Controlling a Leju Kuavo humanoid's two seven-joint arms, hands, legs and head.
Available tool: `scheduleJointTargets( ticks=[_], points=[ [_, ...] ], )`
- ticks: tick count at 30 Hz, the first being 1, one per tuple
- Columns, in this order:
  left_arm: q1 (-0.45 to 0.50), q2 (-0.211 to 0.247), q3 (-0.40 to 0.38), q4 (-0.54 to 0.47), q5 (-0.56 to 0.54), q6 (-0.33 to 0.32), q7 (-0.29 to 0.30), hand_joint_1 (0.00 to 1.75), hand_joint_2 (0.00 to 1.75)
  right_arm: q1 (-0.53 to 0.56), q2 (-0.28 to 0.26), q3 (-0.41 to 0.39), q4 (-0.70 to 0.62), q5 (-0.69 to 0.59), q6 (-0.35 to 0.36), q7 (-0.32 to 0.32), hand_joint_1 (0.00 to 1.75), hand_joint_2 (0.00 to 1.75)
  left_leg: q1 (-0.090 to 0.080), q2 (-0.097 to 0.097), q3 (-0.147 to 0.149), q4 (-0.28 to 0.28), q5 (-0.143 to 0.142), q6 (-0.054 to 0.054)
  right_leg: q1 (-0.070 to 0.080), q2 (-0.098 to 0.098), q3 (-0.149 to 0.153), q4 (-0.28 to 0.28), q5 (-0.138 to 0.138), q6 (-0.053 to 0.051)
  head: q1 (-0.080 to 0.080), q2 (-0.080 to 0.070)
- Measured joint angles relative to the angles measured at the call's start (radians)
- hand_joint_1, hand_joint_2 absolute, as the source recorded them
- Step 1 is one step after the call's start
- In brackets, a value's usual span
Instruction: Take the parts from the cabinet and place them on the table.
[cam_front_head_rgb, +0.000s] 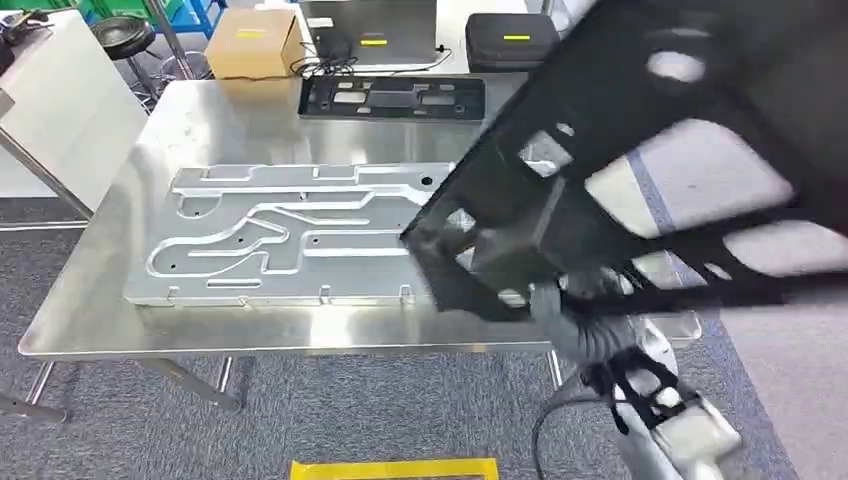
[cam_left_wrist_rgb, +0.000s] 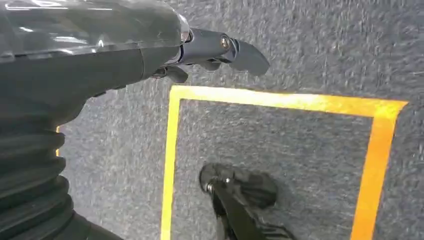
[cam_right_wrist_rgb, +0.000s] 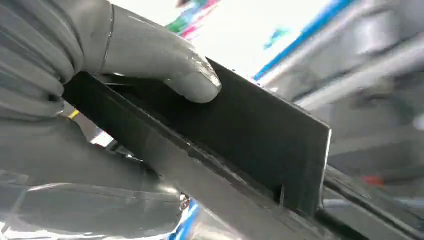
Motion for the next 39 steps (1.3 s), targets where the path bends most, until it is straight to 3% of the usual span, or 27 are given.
scheduleJointTargets(
  ticks=[1, 2, 4, 5, 6, 9, 11, 14, 15, 16, 18, 19, 20, 21, 24, 25, 26, 27, 29, 30, 31, 32, 33, 34, 35, 36, 39],
  points=[
    [0.001, 0.0, 0.0, 0.0, -0.004, 0.0, -0.003, 0.0, 1.75, -0.017, 0.0, -0.018, 0.06, 0.064, -0.041, 0.01, 1.75, 1.75, 0.002, 0.0, -0.012, -0.009, 0.022, -0.004, 0.0, 0.001, 0.005, 0.0, -0.003, 0.002, 0.0, 0.0],
    [0.002, 0.0, 0.0, 0.0, -0.01, -0.002, -0.005, 0.0, 1.75, -0.043, 0.001, -0.029, 0.119, 0.129, -0.078, 0.021, 1.75, 1.75, 0.003, 0.0, -0.003, -0.06, 0.067, -0.005, 0.0, 0.002, 0.011, 0.0, -0.007, 0.003, 0.0, 0.0],
    [0.001, 0.001, 0.0, 0.0, -0.019, -0.007, -0.007, 0.0, 1.75, -0.121, 0.008, -0.037, 0.259, 0.255, -0.125, 0.062, 1.75, 1.75, 0.005, 0.002, 0.059, -0.247, 0.199, 0.0, -0.001, 0.004, 0.026, 0.001, -0.016, 0.01, 0.0, 0.0],
    [0.0, 0.001, 0.0, 0.0, -0.027, -0.011, -0.008, 0.0, 1.75, -0.161, 0.013, -0.038, 0.333, 0.327, -0.145, 0.094, 1.75, 1.75, 0.003, 0.006, 0.072, -0.298, 0.221, 0.005, 0.0, 0.004, 0.027, 0.001, -0.019, 0.015, 0.0, 0.0],
    [-0.005, 0.001, 0.0, 0.0, -0.035, -0.013, -0.007, 0.0, 1.75, -0.208, 0.023, -0.035, 0.403, 0.394, -0.158, 0.122, 1.75, 1.75, -0.001, 0.009, 0.066, -0.312, 0.187, 0.013, 0.002, 0.006, 0.021, 0.005, -0.017, 0.02, 0.0, 0.0],
    [-0.008, 0.001, 0.0, 0.0, -0.053, -0.018, -0.006, 0.0, 1.75, -0.329, 0.047, 0.0, 0.611, 0.599, -0.177, 0.226, 1.75, 1.75, -0.006, 0.005, 0.064, -0.307, 0.218, 0.033, 0.002, 0.005, 0.016, 0.002, -0.018, 0.037, 0.0, 0.0],
    [-0.01, -0.001, 0.0, 0.0, -0.066, -0.024, -0.007, 0.0, 1.75, -0.408, 0.066, 0.038, 0.74, 0.7, -0.158, 0.282, 1.75, 1.75, 0.002, 0.005, 0.07, -0.317, 0.226, 0.045, 0.001, 0.0, 0.002, 0.034, -0.044, 0.045, 0.0, 0.0],
    [-0.02, 0.0, 0.0, 0.0, -0.085, -0.037, -0.007, 0.0, 1.75, -0.52, 0.105, 0.134, 0.955, 0.843, -0.123, 0.365, 1.75, 1.75, 0.001, 0.006, 0.07, -0.317, 0.223, 0.051, -0.001, 0.0, -0.115, 0.264, -0.145, 0.053, 0.0, 0.0],
    [-0.023, 0.0, 0.0, 0.0, -0.088, -0.039, -0.007, 0.0, 1.75, -0.543, 0.118, 0.162, 1.011, 0.871, -0.118, 0.374, 1.75, 1.75, 0.001, 0.004, 0.072, -0.317, 0.221, 0.052, -0.002, 0.0, -0.15, 0.325, -0.155, 0.054, 0.0, 0.0],
    [-0.024, 0.001, 0.0, 0.0, -0.091, -0.041, -0.006, 0.0, 1.75, -0.56, 0.135, 0.195, 1.071, 0.899, -0.111, 0.388, 1.75, 1.75, 0.001, 0.0, 0.074, -0.317, 0.219, 0.052, -0.004, -0.001, -0.159, 0.33, -0.139, 0.054, 0.0, 0.0],
    [-0.024, 0.001, 0.0, 0.0, -0.1, -0.045, -0.005, 0.0, 1.75, -0.589, 0.159, 0.245, 1.153, 0.936, -0.097, 0.405, 1.75, 1.75, 0.001, -0.009, 0.084, -0.316, 0.213, 0.049, -0.005, -0.001, -0.109, 0.208, -0.051, 0.047, 0.0, 0.0],
    [-0.024, 0.001, 0.0, 0.0, -0.103, -0.046, -0.004, 0.0, 1.75, -0.603, 0.171, 0.268, 1.192, 0.955, -0.094, 0.414, 1.75, 1.75, -0.001, -0.014, 0.09, -0.315, 0.209, 0.046, -0.004, -0.002, -0.065, 0.107, 0.003, 0.039, 0.0, 0.0],
    [-0.023, 0.0, 0.0, 0.0, -0.107, -0.047, -0.004, 0.0, 1.75, -0.617, 0.182, 0.288, 1.226, 0.972, -0.091, 0.423, 1.75, 1.75, 0.0, -0.016, 0.092, -0.316, 0.205, 0.043, 0.002, -0.004, -0.034, 0.028, 0.028, 0.028, 0.0, 0.0],
    [-0.024, -0.004, 0.0, 0.0, -0.109, -0.047, -0.004, 0.0, 1.75, -0.631, 0.195, 0.31, 1.263, 0.989, -0.086, 0.434, 1.75, 1.75, -0.007, -0.018, 0.088, -0.311, 0.203, 0.037, 0.008, -0.005, -0.026, 0.013, 0.018, 0.023, 0.0, 0.0],
    [-0.022, -0.003, 0.0, 0.0, -0.116, -0.045, -0.001, 0.0, 1.75, -0.64, 0.225, 0.355, 1.323, 1.016, -0.081, 0.444, 1.75, 1.75, 0.003, -0.017, 0.088, -0.318, 0.203, 0.02, 0.013, 0.0, -0.026, 0.009, 0.013, 0.018, 0.0, 0.0],
    [-0.023, -0.002, 0.0, 0.0, -0.117, -0.044, -0.002, 0.0, 1.75, -0.646, 0.233, 0.365, 1.338, 1.02, -0.083, 0.445, 1.75, 1.75, -0.005, -0.016, 0.093, -0.318, 0.199, 0.012, 0.001, 0.002, -0.019, -0.005, 0.017, 0.013, 0.0, 0.0],
    [-0.021, -0.003, 0.0, 0.0, -0.117, -0.044, -0.005, 0.0, 1.75, -0.657, 0.245, 0.378, 1.352, 1.028, -0.078, 0.449, 1.75, 1.75, -0.001, -0.012, 0.088, -0.299, 0.184, 0.009, -0.001, 0.001, -0.01, -0.013, 0.02, 0.009, 0.0, 0.0],
    [-0.022, -0.005, 0.0, 0.0, -0.119, -0.044, -0.007, 0.0, 1.75, -0.666, 0.256, 0.391, 1.369, 1.034, -0.071, 0.453, 1.75, 1.75, 0.001, -0.01, 0.063, -0.247, 0.152, 0.007, -0.003, 0.0, -0.006, -0.014, 0.019, 0.004, -0.002, 0.0],
    [-0.022, -0.004, 0.0, 0.0, -0.121, -0.044, -0.014, 0.0, 1.75, -0.667, 0.267, 0.411, 1.398, 1.037, -0.062, 0.46, 1.75, 1.75, 0.004, -0.005, -0.018, -0.085, 0.081, -0.001, -0.002, 0.0, -0.003, -0.014, 0.016, 0.002, -0.001, 0.0],
    [-0.02, -0.004, 0.0, 0.0, -0.122, -0.045, -0.019, 0.0, 1.75, -0.669, 0.27, 0.418, 1.409, 1.038, -0.06, 0.464, 1.75, 1.75, 0.004, -0.003, -0.053, -0.019, 0.061, -0.005, -0.002, 0.001, -0.003, -0.013, 0.015, 0.002, -0.001, 0.0],
    [-0.016, -0.004, 0.0, 0.0, -0.125, -0.047, -0.024, 0.0, 1.75, -0.672, 0.274, 0.425, 1.418, 1.038, -0.059, 0.468, 1.75, 1.75, 0.005, -0.002, -0.069, 0.005, 0.067, -0.007, -0.002, 0.002, -0.002, -0.013, 0.014, 0.002, -0.001, 0.0],
    [-0.014, -0.004, 0.0, 0.0, -0.127, -0.047, -0.031, 0.0, 1.75, -0.674, 0.277, 0.43, 1.428, 1.039, -0.059, 0.475, 1.75, 1.75, 0.007, -0.001, -0.056, -0.028, 0.097, -0.007, -0.003, 0.004, 0.001, -0.012, 0.012, 0.004, -0.001, 0.0],
    [-0.015, -0.004, 0.0, 0.0, -0.127, -0.048, -0.04, 0.0, 1.75, -0.676, 0.279, 0.434, 1.437, 1.04, -0.059, 0.478, 1.75, 1.75, 0.009, 0.0, -0.019, -0.105, 0.143, -0.008, -0.003, 0.005, 0.005, -0.011, 0.01, 0.007, -0.001, 0.0],
    [-0.016, -0.003, 0.0, 0.0, -0.127, -0.048, -0.048, 0.0, 1.75, -0.678, 0.279, 0.437, 1.443, 1.04, -0.059, 0.479, 0.0, 0.0, 0.011, 0.0, 0.033, -0.206, 0.191, -0.007, -0.004, 0.005, 0.009, -0.009, 0.007, 0.011, -0.001, 0.0],
    [-0.016, -0.003, 0.0, 0.0, -0.128, -0.048, -0.053, 0.0, 1.75, -0.68, 0.279, 0.441, 1.449, 1.04, -0.06, 0.479, 0.0, 0.0, 0.013, 0.0, 0.081, -0.293, 0.219, -0.007, -0.004, 0.006, 0.012, -0.006, 0.004, 0.016, -0.001, 0.0],
    [-0.019, -0.003, 0.0, 0.0, -0.128, -0.047, -0.056, 0.0, 1.75, -0.682, 0.279, 0.444, 1.454, 1.04, -0.061, 0.48, 0.0, 0.0, 0.007, -0.001, 0.089, -0.312, 0.202, 0.0, 0.003, 0.008, 0.012, -0.003, 0.0, 0.022, -0.001, 0.0],
    [-0.02, -0.003, 0.0, 0.0, -0.126, -0.029, -0.055, 0.0, 1.75, -0.682, 0.28, 0.449, 1.468, 1.039, -0.069, 0.479, 0.0, 0.0, 0.003, -0.002, 0.091, -0.315, 0.208, 0.02, 0.002, 0.013, 0.013, -0.008, 0.004, 0.037, -0.001, 0.0]
  ],
)
